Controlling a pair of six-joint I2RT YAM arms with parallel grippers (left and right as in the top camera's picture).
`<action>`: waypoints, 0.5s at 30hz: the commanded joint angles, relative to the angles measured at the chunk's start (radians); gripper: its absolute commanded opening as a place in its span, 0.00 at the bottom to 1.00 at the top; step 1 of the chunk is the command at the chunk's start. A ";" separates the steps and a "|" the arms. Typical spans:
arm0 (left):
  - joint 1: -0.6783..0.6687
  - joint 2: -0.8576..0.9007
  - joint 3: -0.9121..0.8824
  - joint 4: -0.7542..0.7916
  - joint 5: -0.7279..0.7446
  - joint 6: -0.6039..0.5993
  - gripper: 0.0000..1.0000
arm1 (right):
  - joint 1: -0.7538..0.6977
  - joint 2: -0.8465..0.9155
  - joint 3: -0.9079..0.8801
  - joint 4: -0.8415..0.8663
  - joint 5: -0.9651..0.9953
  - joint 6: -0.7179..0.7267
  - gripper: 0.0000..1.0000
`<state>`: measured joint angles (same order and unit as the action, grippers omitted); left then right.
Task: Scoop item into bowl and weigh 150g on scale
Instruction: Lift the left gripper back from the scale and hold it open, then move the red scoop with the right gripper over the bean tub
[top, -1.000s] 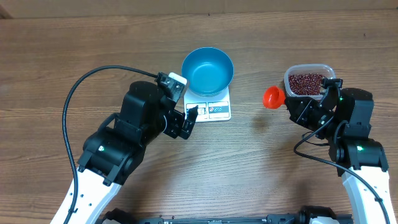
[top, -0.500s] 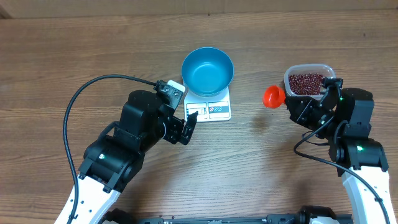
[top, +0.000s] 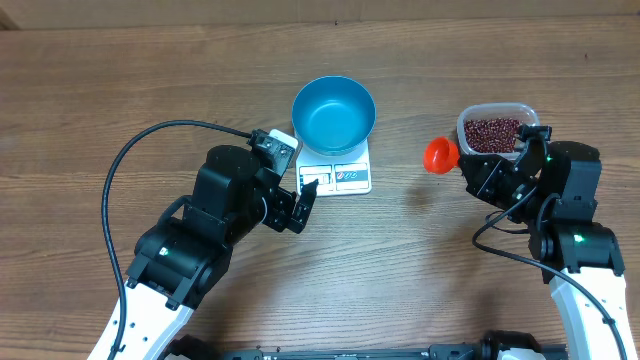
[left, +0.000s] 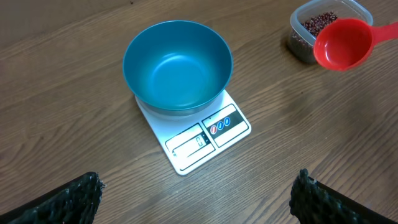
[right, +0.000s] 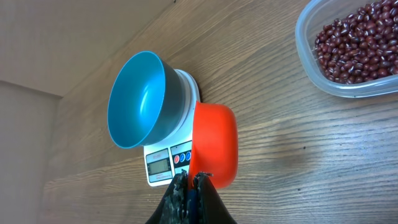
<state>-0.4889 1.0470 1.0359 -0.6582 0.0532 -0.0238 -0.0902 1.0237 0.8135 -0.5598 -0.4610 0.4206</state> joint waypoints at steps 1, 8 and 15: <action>0.005 -0.013 -0.005 0.000 0.014 -0.010 1.00 | -0.004 -0.014 0.031 0.008 0.016 -0.007 0.04; 0.005 -0.013 -0.005 0.000 0.015 -0.010 1.00 | -0.004 -0.014 0.031 0.003 0.016 -0.007 0.04; 0.005 -0.013 -0.005 0.000 0.015 -0.010 0.99 | -0.004 0.002 0.031 -0.008 0.035 -0.011 0.04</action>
<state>-0.4889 1.0470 1.0359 -0.6586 0.0532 -0.0238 -0.0902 1.0237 0.8135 -0.5690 -0.4515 0.4179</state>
